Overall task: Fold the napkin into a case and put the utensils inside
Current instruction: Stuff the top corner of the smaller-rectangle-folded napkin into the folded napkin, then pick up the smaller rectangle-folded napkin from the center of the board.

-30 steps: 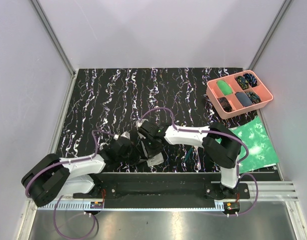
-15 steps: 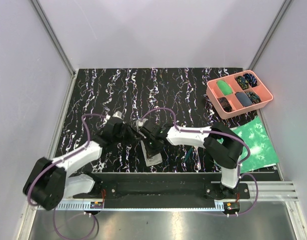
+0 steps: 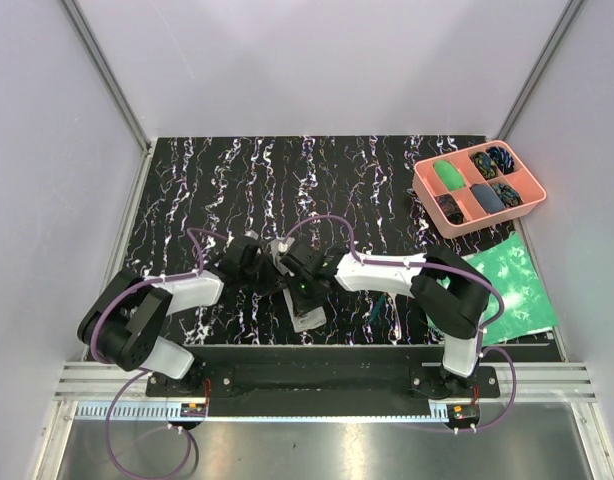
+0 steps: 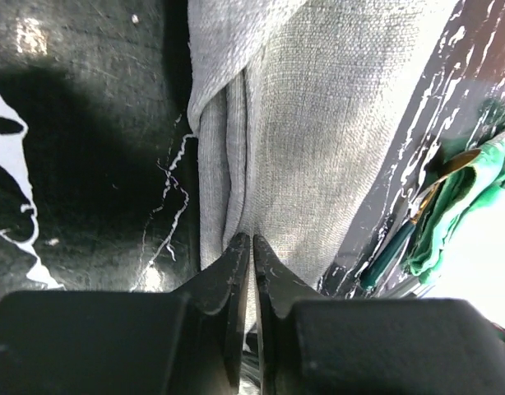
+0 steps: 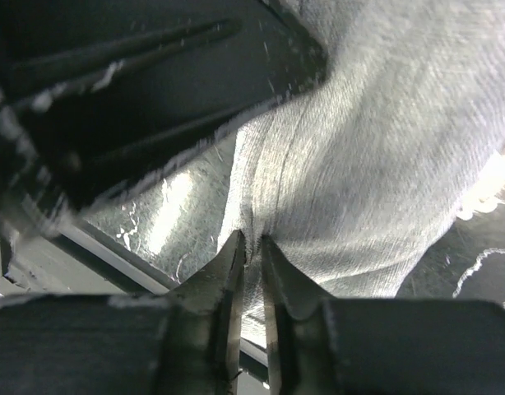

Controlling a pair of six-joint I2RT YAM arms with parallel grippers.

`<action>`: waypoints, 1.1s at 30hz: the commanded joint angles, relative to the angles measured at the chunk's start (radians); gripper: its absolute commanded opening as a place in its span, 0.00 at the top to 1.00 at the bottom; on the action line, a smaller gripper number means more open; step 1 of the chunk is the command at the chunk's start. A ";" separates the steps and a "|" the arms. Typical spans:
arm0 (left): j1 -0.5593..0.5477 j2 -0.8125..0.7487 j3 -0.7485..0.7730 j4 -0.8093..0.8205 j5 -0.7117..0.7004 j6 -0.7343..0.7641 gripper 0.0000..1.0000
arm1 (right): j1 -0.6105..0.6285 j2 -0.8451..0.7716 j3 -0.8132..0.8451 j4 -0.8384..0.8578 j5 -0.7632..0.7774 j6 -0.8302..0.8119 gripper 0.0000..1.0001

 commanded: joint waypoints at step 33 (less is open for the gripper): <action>0.043 0.060 -0.088 0.230 0.091 -0.091 0.91 | 0.110 0.005 0.068 -0.058 0.313 0.004 0.39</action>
